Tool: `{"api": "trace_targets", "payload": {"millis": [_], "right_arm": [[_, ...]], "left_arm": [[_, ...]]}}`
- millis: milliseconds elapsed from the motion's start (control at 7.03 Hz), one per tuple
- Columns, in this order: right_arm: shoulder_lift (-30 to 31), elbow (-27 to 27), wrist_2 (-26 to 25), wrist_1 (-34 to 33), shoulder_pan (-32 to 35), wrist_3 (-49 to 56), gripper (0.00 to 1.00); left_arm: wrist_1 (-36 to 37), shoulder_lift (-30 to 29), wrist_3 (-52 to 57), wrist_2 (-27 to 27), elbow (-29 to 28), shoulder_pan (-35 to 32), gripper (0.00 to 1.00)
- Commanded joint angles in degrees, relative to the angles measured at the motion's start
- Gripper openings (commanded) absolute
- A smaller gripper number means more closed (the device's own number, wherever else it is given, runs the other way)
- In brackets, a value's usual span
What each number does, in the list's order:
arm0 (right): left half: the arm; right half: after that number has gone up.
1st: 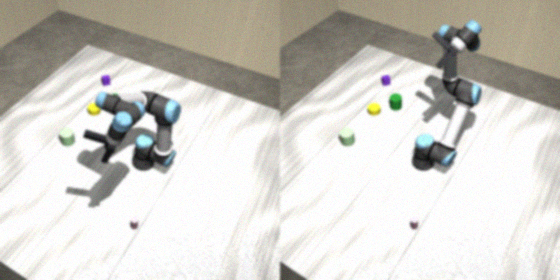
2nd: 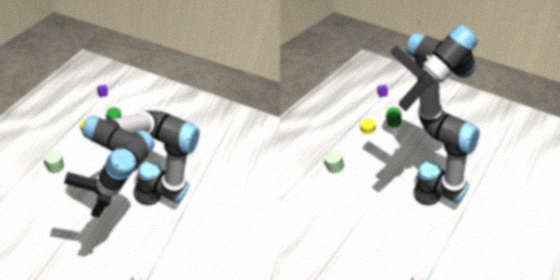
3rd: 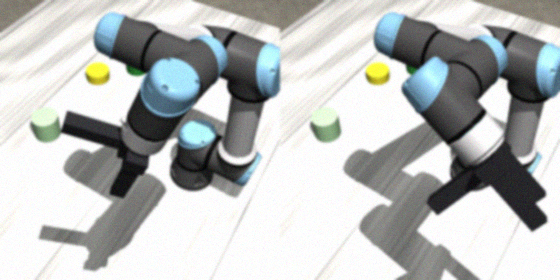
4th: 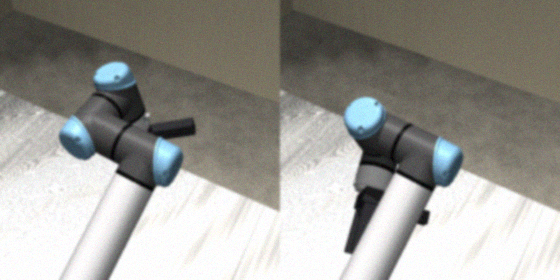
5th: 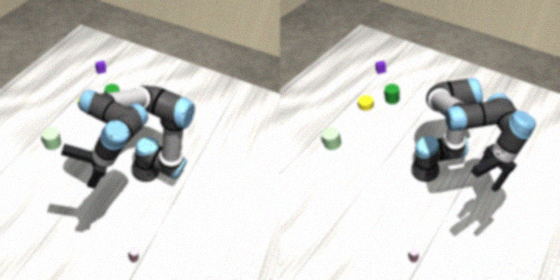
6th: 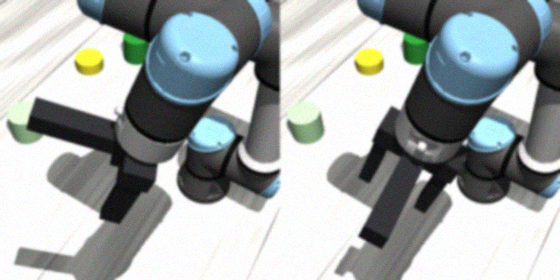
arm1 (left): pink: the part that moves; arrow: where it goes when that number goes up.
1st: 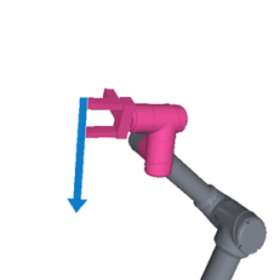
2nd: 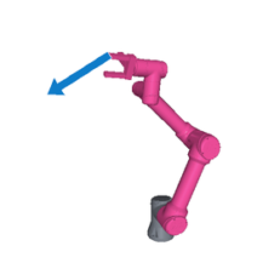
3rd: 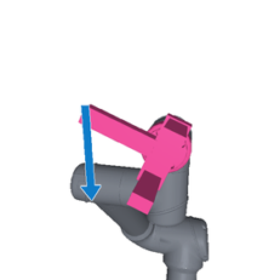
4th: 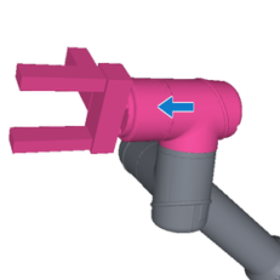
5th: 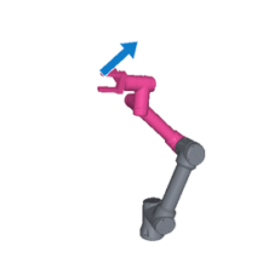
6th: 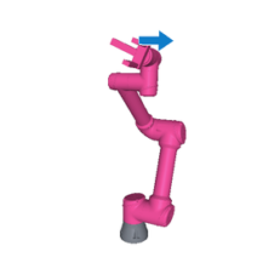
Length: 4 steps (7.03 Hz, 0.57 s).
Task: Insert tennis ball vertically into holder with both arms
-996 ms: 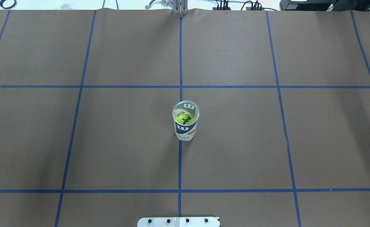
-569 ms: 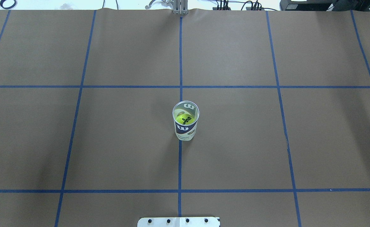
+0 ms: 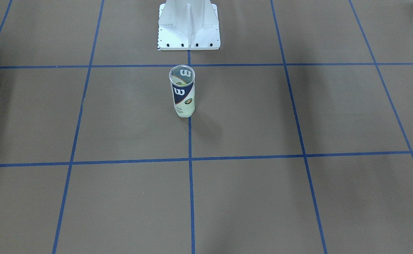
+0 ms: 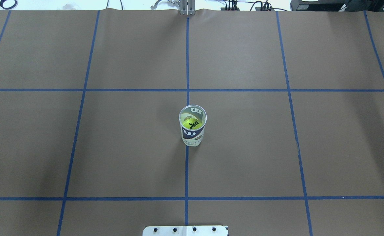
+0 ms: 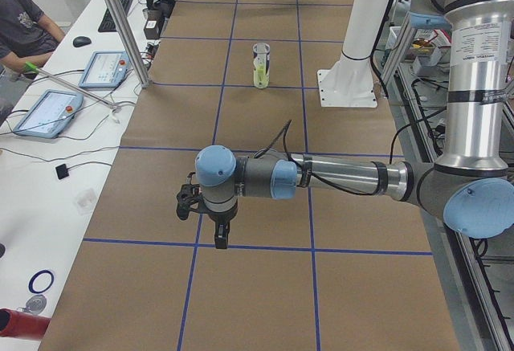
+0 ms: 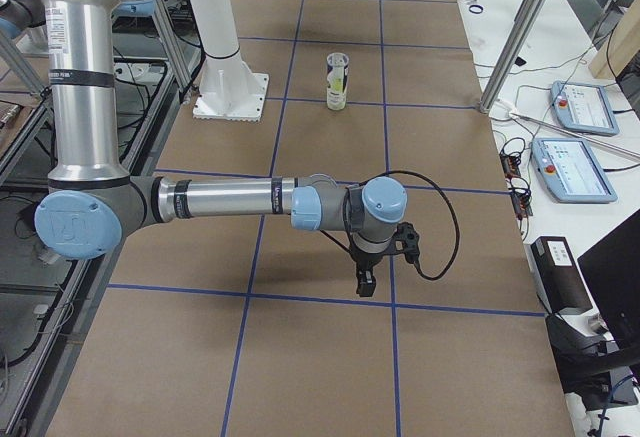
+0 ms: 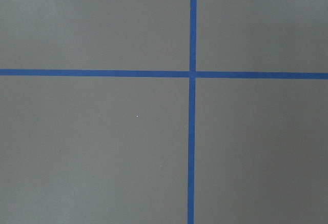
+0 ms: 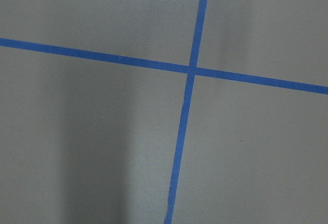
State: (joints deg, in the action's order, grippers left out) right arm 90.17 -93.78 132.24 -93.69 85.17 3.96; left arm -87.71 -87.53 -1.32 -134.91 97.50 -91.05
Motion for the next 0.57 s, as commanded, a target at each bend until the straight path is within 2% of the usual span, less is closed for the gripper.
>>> {"api": "trace_targets", "payload": {"millis": [0, 427], "right_arm": [[-0.1, 0.1, 0.1, 0.1, 0.0, -0.1, 0.99], [-0.3, 0.1, 0.1, 0.1, 0.0, 0.0, 0.99]], "left_arm": [[-0.1, 0.0, 0.0, 0.0, 0.0, 0.0, 1.00], [-0.1, 0.0, 0.0, 0.0, 0.2, 0.0, 1.00]]}}
